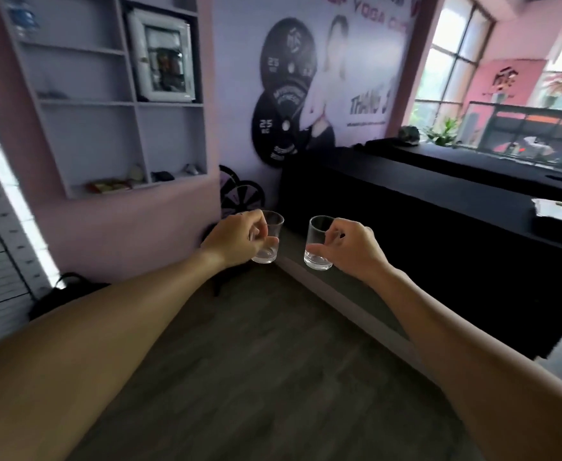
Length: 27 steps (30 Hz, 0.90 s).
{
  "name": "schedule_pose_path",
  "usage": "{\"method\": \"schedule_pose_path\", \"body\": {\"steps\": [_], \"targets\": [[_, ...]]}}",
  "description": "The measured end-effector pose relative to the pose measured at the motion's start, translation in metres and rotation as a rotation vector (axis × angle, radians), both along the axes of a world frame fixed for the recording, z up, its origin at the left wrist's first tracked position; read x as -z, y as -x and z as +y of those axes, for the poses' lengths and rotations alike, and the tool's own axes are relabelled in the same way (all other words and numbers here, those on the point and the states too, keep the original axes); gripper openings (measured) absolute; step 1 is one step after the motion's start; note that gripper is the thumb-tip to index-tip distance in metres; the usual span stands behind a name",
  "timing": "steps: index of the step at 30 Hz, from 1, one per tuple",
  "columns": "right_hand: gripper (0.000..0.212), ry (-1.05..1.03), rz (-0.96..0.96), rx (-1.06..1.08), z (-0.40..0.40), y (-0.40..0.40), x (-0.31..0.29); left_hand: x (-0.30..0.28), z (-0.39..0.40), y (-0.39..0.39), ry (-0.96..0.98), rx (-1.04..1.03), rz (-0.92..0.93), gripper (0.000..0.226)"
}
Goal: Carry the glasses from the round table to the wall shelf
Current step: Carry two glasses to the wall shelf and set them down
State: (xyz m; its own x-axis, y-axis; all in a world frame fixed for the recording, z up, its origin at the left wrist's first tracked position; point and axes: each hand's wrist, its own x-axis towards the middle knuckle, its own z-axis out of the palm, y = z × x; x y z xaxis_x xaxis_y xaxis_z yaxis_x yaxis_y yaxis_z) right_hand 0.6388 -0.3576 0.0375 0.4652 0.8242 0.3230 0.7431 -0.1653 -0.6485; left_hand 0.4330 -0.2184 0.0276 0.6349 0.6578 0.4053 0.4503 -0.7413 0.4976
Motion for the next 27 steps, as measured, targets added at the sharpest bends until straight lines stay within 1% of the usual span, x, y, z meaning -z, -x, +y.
{"method": "schedule_pose_path", "body": {"steps": [8,11,18,27], "targets": [[0.036,0.020,-0.056,-0.175,0.146,0.026,0.007,0.010,0.125,0.040,0.015,-0.127,0.009,0.034],[0.037,0.039,-0.073,-0.197,0.205,0.031,0.002,0.006,0.179,0.051,0.018,-0.157,-0.007,0.034],[0.037,0.001,-0.074,-0.219,0.334,0.051,-0.012,-0.010,0.295,0.069,-0.007,-0.213,-0.017,0.034],[0.037,0.022,-0.090,-0.348,0.480,0.065,0.001,0.004,0.420,0.084,-0.009,-0.278,0.000,0.033]]}}
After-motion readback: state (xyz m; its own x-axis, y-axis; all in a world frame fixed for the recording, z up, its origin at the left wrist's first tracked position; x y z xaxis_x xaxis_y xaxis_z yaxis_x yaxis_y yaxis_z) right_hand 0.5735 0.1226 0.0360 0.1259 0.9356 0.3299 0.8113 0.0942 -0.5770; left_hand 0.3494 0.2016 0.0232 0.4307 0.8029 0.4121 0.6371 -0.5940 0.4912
